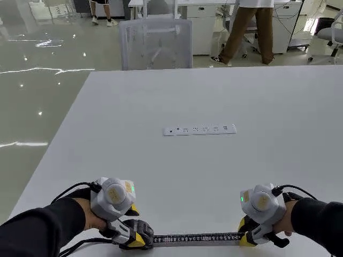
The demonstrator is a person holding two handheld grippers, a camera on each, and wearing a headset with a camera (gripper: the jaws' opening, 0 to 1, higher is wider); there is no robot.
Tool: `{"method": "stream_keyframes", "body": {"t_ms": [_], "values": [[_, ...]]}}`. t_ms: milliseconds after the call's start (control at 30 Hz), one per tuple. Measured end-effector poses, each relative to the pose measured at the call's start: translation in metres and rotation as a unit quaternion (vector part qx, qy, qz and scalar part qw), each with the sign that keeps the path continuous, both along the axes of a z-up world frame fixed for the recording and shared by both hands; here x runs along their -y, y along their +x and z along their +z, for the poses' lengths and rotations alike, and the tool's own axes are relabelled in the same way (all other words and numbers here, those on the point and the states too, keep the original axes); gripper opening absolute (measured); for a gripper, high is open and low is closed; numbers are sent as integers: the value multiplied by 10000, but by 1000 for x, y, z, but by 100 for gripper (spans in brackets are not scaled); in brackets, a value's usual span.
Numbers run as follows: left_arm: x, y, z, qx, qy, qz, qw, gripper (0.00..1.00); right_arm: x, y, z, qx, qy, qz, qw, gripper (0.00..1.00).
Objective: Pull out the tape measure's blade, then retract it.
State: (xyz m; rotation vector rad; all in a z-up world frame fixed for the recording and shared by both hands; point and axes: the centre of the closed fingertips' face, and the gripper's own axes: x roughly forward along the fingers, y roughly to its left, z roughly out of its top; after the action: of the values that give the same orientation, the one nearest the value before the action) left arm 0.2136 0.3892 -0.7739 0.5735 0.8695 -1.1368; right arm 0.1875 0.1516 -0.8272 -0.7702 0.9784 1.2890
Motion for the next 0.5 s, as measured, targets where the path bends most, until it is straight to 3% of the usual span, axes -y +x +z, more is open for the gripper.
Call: {"method": "stream_keyframes", "body": {"t_ms": [133, 200, 267, 300, 367, 433, 500], "values": [[-8, 7, 7, 26, -187, 357, 9992, 66, 1, 0, 3, 86, 78, -149, 9998, 24], [-13, 12, 8, 148, -217, 565, 9981, 77, 4, 2, 5, 147, 110, -218, 9996, 25], [-18, 27, 14, 658, -396, 828, 9936, 97, 7, 7, 9, 240, 205, -470, 9984, 28], [-21, 29, 18, 716, -510, 916, 9919, 98, 10, 10, 10, 318, 185, -574, 9977, 31], [-26, 31, 23, 663, -740, 1301, 9865, 100, 14, 9, 12, 372, 225, -644, 9970, 35], [-35, 32, 24, 567, -955, 1725, 9787, 100, 18, 10, 16, 409, 337, -859, 9949, 37], [-47, 34, 26, 655, -1090, 2048, 9705, 100, 23, 11, 20, 500, 450, -1063, 9921, 41]]}}
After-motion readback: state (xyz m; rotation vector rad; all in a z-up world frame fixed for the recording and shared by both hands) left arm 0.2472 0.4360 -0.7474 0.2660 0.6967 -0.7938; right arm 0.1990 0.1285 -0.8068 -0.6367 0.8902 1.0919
